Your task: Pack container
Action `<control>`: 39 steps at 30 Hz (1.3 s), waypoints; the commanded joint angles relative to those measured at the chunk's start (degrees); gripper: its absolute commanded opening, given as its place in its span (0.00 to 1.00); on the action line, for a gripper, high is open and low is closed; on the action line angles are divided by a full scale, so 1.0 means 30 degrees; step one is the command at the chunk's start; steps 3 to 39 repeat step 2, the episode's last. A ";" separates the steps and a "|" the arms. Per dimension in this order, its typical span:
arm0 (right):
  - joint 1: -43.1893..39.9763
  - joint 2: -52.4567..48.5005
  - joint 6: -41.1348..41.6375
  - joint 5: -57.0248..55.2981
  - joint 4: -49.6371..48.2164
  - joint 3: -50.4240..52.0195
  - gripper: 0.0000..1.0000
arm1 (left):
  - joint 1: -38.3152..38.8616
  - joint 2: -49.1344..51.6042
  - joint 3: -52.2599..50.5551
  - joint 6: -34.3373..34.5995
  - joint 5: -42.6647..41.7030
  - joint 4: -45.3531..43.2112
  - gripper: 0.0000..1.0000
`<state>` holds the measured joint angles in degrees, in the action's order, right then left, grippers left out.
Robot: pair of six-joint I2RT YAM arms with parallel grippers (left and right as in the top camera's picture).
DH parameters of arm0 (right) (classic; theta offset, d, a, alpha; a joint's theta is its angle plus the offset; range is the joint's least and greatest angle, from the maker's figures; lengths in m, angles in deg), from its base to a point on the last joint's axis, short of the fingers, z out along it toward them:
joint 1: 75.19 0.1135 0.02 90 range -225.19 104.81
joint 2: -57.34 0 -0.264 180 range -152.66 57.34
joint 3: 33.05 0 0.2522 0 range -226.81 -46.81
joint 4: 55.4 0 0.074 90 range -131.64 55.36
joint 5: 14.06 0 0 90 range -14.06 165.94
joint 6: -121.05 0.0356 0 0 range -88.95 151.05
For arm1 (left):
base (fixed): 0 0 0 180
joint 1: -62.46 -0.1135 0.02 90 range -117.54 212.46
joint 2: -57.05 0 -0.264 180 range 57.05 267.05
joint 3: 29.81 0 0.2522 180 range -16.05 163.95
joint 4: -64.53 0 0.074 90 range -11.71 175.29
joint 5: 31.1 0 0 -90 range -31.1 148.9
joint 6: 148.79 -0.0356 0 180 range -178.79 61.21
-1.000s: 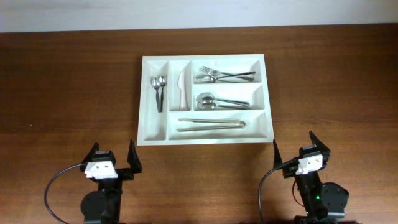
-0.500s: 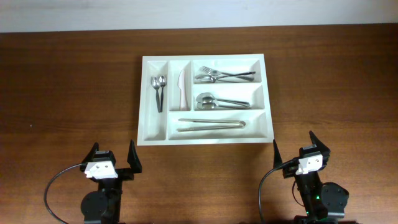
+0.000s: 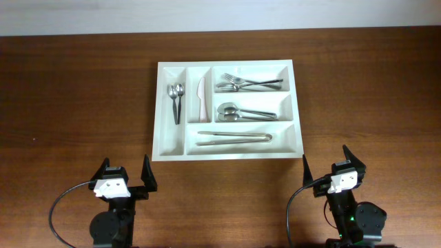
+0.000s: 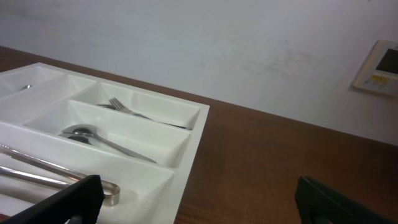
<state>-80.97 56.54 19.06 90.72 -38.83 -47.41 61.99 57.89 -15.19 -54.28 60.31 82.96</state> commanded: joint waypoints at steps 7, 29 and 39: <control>0.0189 0.0182 0.0080 -0.0211 0.0138 0.0095 0.99 | -0.0080 -0.0182 -0.0117 -0.0299 -0.0342 0.0015 0.99; 0.0189 0.0182 0.0080 -0.0211 0.0138 0.0095 0.99 | -0.0080 -0.0182 -0.0117 -0.0299 -0.0342 0.0015 0.99; 0.0189 0.0182 0.0080 -0.0211 0.0138 0.0095 0.99 | -0.0080 -0.0182 -0.0117 -0.0299 -0.0342 0.0015 0.99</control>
